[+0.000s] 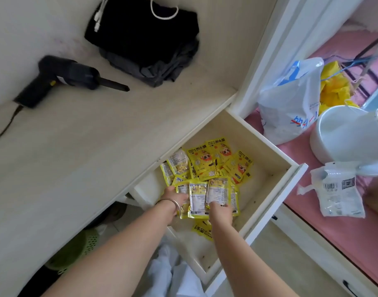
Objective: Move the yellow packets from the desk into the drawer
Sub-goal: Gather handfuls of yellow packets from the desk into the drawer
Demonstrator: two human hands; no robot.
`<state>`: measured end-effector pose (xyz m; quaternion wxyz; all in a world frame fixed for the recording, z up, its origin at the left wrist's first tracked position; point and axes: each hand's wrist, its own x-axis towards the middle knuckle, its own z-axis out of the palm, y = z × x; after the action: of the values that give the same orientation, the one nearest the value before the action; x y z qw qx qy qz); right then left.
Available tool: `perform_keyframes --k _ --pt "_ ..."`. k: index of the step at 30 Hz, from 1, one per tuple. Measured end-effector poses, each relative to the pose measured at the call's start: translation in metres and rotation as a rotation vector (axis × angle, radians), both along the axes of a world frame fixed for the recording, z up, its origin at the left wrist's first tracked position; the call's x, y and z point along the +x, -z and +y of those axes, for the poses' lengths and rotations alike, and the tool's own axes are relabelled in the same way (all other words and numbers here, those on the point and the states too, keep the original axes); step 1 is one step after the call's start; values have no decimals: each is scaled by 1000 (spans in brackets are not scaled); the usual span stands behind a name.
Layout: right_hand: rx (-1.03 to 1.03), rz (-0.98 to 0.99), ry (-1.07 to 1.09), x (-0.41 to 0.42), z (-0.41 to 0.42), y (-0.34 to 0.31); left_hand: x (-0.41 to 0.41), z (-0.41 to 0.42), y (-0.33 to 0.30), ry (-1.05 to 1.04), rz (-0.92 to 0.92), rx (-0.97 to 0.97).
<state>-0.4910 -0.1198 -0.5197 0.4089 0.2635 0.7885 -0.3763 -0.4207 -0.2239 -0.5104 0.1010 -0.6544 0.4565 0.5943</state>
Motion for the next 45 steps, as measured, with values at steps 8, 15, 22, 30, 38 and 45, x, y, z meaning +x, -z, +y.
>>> perform_keyframes --k 8,15,22,30,38,45 --pt "-248 340 -320 78 -68 -94 83 -36 -99 -205 332 -185" --pt "-449 413 -723 217 -133 -152 240 -74 -150 -399 328 -415" --pt "-546 361 -1054 389 -166 -162 450 -74 -165 -670 232 -556" --pt "-569 387 -1559 535 -186 -152 624 -30 -141 -954 100 -566" --pt "-505 360 -2008 610 -198 -129 712 3 -112 -1294 -485 -546" --pt "-431 397 -2291 666 -178 -106 740 39 -96 -1548 -696 -287"
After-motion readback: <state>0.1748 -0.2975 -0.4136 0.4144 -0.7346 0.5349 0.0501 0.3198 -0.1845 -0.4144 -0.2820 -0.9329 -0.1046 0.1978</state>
